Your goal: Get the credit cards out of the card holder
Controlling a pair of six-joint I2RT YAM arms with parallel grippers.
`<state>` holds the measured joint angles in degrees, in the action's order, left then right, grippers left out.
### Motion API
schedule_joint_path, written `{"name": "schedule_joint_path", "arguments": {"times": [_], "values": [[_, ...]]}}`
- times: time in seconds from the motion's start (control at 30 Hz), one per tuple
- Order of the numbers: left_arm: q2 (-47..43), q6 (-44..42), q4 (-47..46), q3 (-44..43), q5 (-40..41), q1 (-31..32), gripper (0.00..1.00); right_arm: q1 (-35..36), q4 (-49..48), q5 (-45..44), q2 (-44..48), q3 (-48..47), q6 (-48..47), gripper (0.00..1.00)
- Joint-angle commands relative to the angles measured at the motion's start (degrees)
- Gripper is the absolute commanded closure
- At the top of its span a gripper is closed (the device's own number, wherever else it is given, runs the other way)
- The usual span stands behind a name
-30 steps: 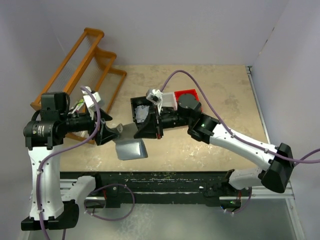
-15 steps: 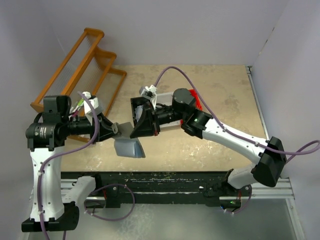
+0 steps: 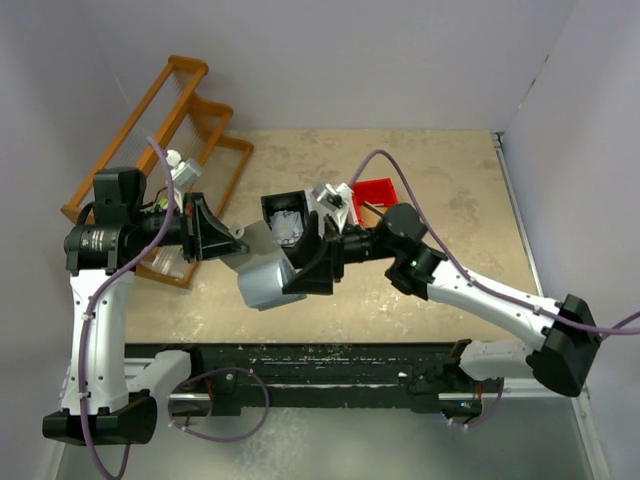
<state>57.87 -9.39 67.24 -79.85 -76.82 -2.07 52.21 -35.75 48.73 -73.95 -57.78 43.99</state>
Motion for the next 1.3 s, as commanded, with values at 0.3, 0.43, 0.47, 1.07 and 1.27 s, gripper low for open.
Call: {"name": "schedule_joint_path", "arguments": {"times": [0.3,0.43,0.47,1.07,1.27], "values": [[-2.46,40.57,-32.59,4.95,-6.55,-0.04,1.00,5.56,0.01,-13.92,9.69,8.88,-2.96,0.36],[-2.25,40.82,-31.83,4.07,-6.69,-0.04,1.00,7.19,1.84,-17.71,10.65,9.10,-5.03,0.42],[-2.27,41.04,-31.81,3.89,-6.68,-0.04,1.00,7.37,2.38,-19.04,11.02,9.17,-5.50,0.43],[-2.10,43.85,-32.86,2.78,-8.17,-0.02,1.00,10.11,5.43,-32.74,15.53,10.45,-12.06,0.67],[-2.31,45.24,-33.75,2.86,-8.86,-0.04,1.00,10.76,6.50,-35.72,14.42,9.44,-13.14,0.67]]}}
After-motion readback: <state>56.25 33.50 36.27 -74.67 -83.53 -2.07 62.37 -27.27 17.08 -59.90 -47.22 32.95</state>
